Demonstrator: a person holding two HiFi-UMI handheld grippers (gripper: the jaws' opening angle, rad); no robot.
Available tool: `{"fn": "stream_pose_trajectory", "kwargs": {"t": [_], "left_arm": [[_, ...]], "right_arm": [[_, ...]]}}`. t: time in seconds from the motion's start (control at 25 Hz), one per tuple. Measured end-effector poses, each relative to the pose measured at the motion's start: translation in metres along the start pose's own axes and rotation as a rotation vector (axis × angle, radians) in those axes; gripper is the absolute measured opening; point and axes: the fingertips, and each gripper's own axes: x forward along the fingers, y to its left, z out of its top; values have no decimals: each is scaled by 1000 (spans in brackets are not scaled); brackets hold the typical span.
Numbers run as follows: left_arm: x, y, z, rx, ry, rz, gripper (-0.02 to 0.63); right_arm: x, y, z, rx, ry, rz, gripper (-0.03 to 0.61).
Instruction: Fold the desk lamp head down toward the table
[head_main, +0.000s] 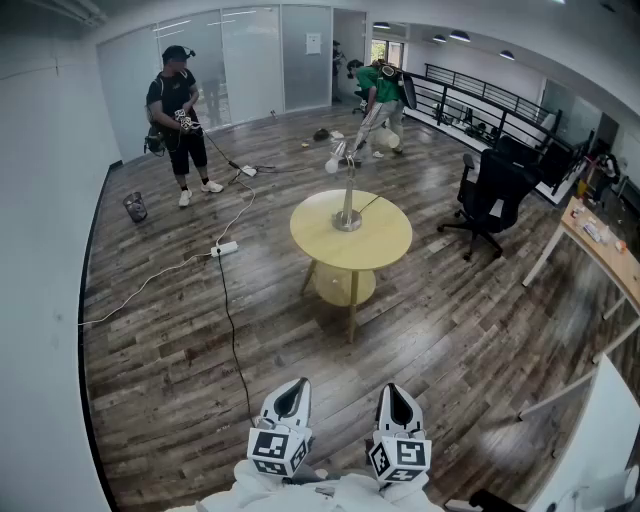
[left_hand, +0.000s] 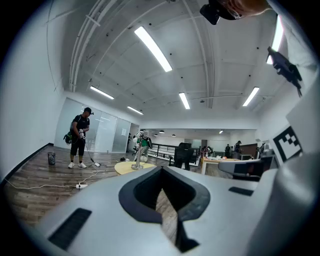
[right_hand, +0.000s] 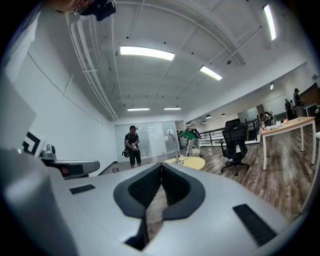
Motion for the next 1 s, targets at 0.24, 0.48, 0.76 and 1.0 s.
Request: {"fn": "stream_pose_trajectory", "kwargs": {"t": [0.24,0.48,0.76,1.0], "left_arm": [[27,17,2,19,26,-21,0],[58,33,-8,-5,54,-9,1],[122,47,-4,11,59,14,0],[185,57,7,7,58,42,0]], "right_arm": [[29,3,-6,18,16,-5,12],[67,-5,-10,20,26,8,12],[136,-35,1,38,22,32,12],[194,-64,15,39,25,68,12]]}}
